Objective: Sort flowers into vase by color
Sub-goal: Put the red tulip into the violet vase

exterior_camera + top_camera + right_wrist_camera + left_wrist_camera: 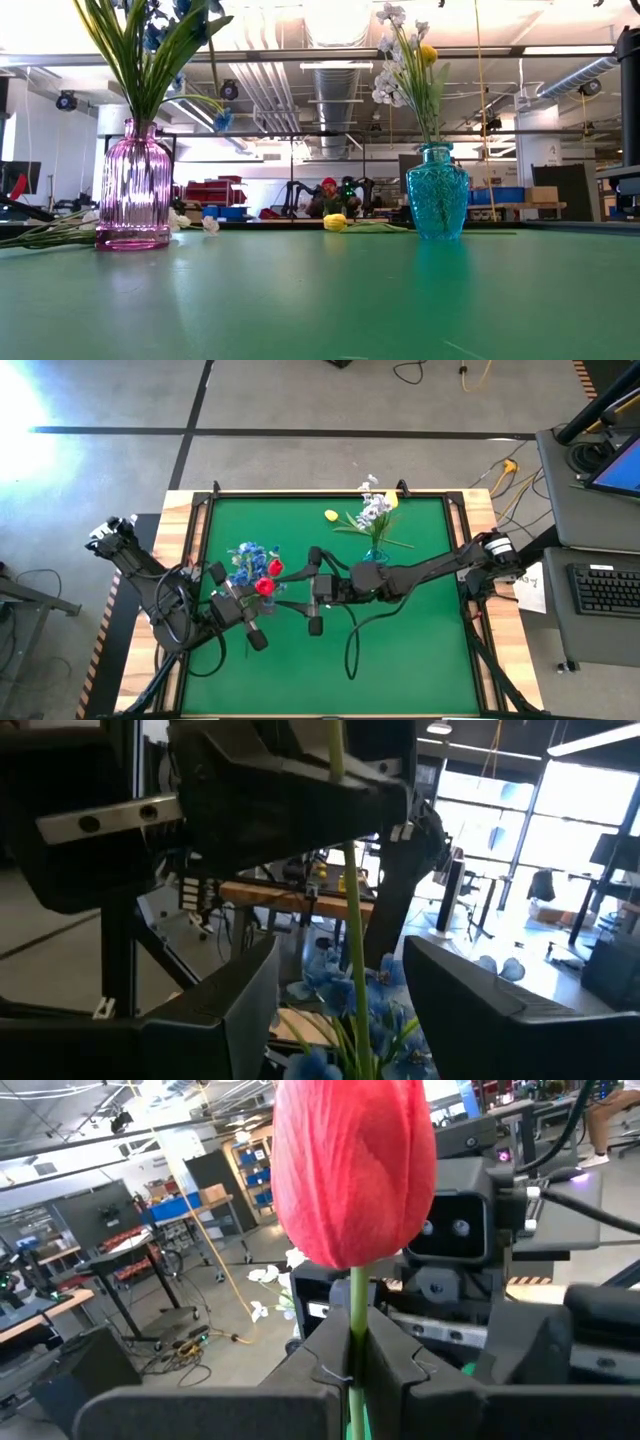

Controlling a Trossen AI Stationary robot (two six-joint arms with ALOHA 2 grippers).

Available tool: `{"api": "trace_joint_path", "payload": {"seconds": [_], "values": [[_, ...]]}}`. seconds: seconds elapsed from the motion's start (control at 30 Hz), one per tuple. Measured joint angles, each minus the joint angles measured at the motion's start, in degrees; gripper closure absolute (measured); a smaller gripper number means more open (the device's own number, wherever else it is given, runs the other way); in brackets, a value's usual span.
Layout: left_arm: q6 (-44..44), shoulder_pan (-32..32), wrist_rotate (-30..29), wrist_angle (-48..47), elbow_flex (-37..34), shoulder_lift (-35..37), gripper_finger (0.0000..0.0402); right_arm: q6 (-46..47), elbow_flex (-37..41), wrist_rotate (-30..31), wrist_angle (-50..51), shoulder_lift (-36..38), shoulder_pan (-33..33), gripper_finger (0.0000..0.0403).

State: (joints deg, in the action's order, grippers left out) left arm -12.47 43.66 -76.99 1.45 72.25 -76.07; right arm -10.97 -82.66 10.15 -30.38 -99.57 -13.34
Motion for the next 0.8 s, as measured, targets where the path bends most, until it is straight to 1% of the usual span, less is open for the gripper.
{"api": "trace_joint_path", "payload": {"seconds": [0.2, 0.27, 0.37, 0.47, 0.53, 0.63, 0.8], "values": [[0.07, 0.0, 0.0, -0.02, 0.02, -0.11, 0.0402, -2.11, -0.34, 0.22, -0.16, -0.07, 0.21, 0.0169], [0.08, 0.0, 0.0, 0.02, 0.02, -0.11, 0.0402, -2.11, -0.34, 0.12, -0.51, -0.07, 0.55, 0.0171], [0.59, -0.05, 0.02, 0.1, 0.02, -0.13, 0.0402, -1.35, -0.34, -0.63, -0.54, -0.07, 1.6, 0.0188], [1.52, -0.21, 0.2, 0.24, 0.04, -0.13, 0.0402, 0.16, -0.34, -4.15, -1.59, -0.62, 2.84, 0.0218], [1.92, -0.28, 0.45, 0.28, 0.04, -0.13, 0.0402, 0.49, -0.34, -5.46, -1.38, -0.72, 3.44, 0.0243], [2.5, -0.31, 0.48, 0.28, 0.04, -0.13, 0.0402, 0.51, -0.34, -6.3, -1.39, -0.74, 4.14, 0.0289], [4.02, -0.63, 0.53, 0.26, 0.03, -0.13, 0.0402, 0.28, -0.34, -10.62, -0.68, -0.74, 4.66, 0.0374]]}}
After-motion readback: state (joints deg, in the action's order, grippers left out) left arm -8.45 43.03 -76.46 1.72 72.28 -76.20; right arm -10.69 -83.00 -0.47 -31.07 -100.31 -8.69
